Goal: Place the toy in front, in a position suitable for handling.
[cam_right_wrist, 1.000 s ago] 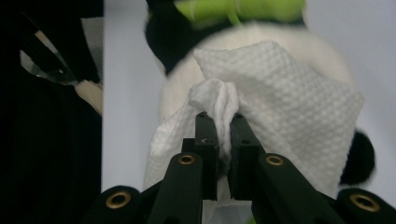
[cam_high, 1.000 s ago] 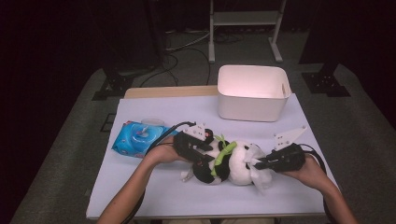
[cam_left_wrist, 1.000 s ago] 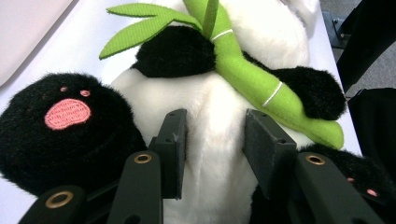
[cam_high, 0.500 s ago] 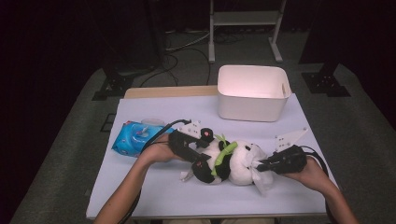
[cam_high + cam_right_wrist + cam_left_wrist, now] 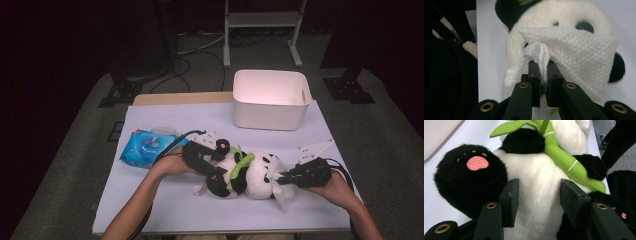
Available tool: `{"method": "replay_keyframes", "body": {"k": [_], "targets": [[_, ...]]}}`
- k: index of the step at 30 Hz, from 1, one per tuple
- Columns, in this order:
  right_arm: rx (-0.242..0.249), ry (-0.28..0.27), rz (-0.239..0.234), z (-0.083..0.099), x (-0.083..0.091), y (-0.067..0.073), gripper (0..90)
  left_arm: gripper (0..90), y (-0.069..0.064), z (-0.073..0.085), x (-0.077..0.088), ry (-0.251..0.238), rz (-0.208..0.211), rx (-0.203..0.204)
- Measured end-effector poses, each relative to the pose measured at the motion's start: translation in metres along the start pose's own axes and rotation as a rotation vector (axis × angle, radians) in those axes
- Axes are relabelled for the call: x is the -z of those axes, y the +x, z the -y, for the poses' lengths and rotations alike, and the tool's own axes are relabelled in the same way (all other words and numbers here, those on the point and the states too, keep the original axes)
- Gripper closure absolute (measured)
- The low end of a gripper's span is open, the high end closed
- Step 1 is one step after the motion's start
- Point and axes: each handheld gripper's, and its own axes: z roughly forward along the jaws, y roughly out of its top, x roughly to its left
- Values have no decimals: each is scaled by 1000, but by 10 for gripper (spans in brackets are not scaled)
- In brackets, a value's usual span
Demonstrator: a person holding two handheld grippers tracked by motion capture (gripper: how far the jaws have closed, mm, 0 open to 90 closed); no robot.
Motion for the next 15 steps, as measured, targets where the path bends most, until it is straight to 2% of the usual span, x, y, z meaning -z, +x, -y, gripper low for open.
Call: {"method": "replay_keyframes", "body": {"k": [7,8,10,12,15], "targets": [[85,19,-7,-34,-11,9,835,503,0,-2,0,15,-7,-6],[93,15,0,-38,-11,9,835,503,0,-2,0,6,-3,-5],[91,-8,-22,-45,-15,9,836,503,1,-1,0,3,-1,-8],[117,10,-21,-52,-22,11,835,502,2,0,1,-1,-2,-2],[127,12,-37,-61,-28,12,837,502,3,0,1,-7,-1,0]]}}
